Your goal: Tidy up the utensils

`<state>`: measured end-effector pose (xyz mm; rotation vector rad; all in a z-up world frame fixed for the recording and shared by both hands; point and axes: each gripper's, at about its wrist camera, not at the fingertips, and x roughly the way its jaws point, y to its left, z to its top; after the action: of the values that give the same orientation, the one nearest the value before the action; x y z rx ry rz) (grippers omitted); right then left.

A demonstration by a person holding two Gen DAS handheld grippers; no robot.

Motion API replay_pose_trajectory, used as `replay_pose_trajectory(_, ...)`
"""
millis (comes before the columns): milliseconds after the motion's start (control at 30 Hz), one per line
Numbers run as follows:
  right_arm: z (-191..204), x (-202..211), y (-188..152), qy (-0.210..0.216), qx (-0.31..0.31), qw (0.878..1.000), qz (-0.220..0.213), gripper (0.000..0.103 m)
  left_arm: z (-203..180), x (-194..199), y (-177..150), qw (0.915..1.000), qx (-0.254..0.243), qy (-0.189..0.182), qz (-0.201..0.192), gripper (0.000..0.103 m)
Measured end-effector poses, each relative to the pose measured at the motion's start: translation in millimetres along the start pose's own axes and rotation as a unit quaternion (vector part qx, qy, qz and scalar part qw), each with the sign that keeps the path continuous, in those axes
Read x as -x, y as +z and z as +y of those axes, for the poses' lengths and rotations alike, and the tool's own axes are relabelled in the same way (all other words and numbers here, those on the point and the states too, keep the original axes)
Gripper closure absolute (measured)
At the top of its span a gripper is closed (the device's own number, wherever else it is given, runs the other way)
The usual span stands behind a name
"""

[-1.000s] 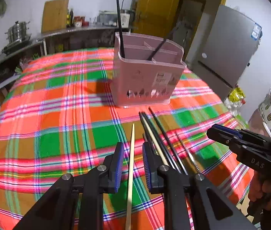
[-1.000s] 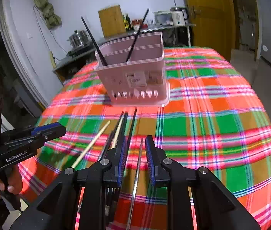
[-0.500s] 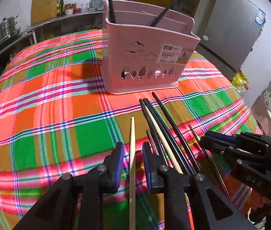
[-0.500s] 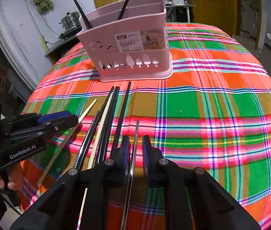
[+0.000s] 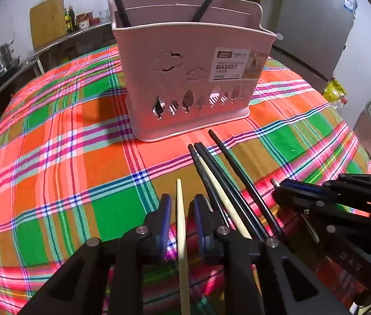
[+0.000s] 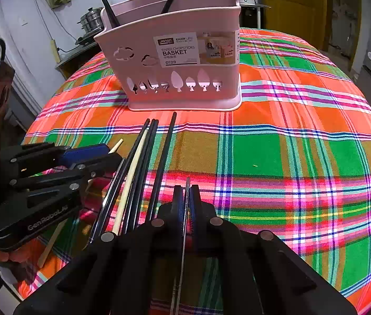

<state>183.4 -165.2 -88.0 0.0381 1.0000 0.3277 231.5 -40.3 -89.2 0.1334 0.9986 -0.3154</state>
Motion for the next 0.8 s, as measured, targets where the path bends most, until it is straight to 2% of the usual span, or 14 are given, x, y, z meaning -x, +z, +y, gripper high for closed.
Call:
replay_pose_trajectory(33, 0, 0, 0, 0.0, 0.0, 1.0, 0.0, 0.099, 1, 0, 1, 1.0, 0.001, 0.004, 0.001, 0.097)
replay_pose_trajectory(67, -1, 0, 1, 0.0, 0.0, 1.0, 0.001, 0.099, 3, 0, 2, 1.0, 0.008, -0.001, 0.003, 0.098)
replay_pose_trajectory(300, -2, 9, 4, 0.005, -0.005, 1.0, -0.007, 0.099, 14, 17, 3, 0.9994, 0.03, -0.014, -0.007, 0.098)
replay_pose_trajectory(800, 1, 55, 26, 0.015, -0.004, 0.998, -0.064, 0.099, 20, 95, 30, 0.9949, 0.04, -0.035, -0.085, 0.098)
